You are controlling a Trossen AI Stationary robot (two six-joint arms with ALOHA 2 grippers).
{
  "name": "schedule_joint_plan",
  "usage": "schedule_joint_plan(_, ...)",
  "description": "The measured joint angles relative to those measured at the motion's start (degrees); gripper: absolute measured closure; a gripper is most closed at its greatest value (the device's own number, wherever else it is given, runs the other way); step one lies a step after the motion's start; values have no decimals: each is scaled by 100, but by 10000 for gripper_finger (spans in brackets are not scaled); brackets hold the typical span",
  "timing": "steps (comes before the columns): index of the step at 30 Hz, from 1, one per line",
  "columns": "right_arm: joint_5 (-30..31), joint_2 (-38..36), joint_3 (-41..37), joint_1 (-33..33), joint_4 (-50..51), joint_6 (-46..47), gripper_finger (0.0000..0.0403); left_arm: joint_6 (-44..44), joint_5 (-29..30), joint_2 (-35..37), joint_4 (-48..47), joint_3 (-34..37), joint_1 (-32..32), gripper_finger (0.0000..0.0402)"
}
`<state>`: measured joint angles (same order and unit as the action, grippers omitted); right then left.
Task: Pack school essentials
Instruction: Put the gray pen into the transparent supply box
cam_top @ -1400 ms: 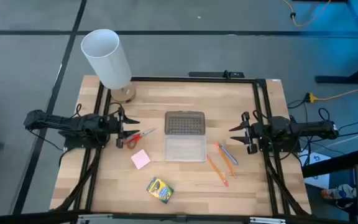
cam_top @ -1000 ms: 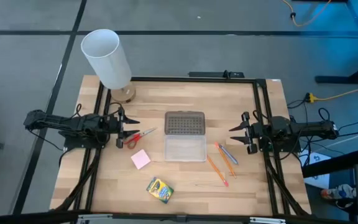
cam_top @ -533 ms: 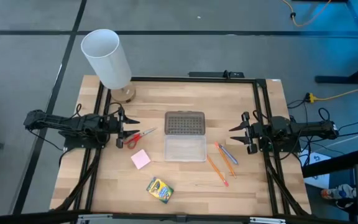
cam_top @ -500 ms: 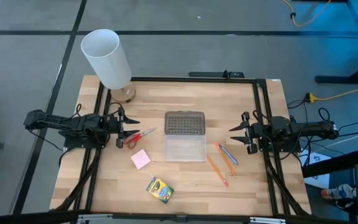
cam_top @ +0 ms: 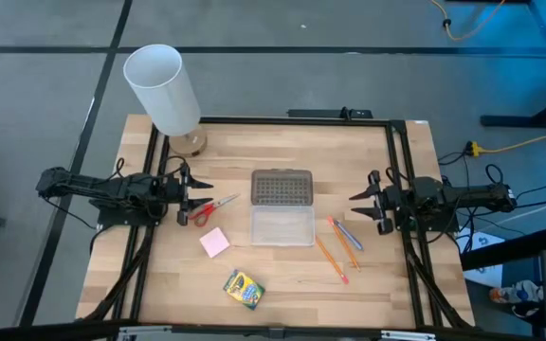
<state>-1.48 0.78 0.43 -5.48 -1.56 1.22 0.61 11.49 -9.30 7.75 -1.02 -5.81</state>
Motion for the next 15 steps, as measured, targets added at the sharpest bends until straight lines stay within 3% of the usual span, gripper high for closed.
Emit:
schedule_joint_plan(5,29,0,0,0,-400,579,253,2,0,0,2,0,-2,227)
schedule_joint_plan(15,116,1,0,0,-1476,512,253,4,1,0,1,0,0,227)
